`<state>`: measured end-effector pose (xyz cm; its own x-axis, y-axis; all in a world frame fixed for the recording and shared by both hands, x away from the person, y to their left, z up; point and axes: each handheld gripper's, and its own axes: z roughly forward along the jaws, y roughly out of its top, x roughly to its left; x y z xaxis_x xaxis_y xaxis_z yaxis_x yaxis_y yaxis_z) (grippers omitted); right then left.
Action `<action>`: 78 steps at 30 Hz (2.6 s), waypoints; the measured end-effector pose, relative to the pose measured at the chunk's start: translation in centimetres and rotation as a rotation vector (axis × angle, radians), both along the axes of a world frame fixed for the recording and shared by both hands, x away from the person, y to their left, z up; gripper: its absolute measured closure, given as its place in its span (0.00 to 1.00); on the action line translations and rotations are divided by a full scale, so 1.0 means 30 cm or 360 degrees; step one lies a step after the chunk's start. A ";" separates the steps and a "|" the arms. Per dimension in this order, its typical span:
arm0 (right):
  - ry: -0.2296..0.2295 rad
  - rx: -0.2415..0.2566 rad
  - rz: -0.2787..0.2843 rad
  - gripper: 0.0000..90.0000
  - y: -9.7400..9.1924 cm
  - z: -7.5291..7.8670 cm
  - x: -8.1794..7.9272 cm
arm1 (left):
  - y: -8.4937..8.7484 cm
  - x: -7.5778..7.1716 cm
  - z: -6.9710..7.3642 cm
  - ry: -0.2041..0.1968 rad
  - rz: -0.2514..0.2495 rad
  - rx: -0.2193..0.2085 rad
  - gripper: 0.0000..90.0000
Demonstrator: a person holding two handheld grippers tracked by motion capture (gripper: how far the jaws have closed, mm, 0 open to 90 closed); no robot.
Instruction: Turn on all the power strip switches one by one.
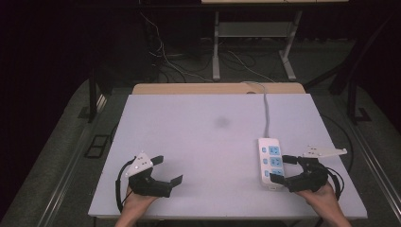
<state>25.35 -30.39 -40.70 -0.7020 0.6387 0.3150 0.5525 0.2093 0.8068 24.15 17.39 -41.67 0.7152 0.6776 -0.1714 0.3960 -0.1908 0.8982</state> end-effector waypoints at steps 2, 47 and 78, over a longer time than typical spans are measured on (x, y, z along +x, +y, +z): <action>0.0005 -0.0004 -0.0003 0.01 -0.003 0.000 0.000 | 0.000 0.000 0.000 0.0000 -0.0001 0.0000 0.00; 0.0137 -0.0402 0.0276 0.01 0.048 0.091 0.080 | -0.006 -0.002 -0.006 0.0011 -0.0030 0.0026 0.00; 0.0233 -0.0598 0.0429 1.00 0.098 0.069 0.145 | -0.003 -0.002 -0.006 0.0009 -0.0031 0.0034 0.00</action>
<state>29.70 -27.46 -38.62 -0.8235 0.5289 0.2052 0.5408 0.6226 0.5656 24.09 17.31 -41.86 0.7273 0.6671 -0.1612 0.3972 -0.2175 0.8916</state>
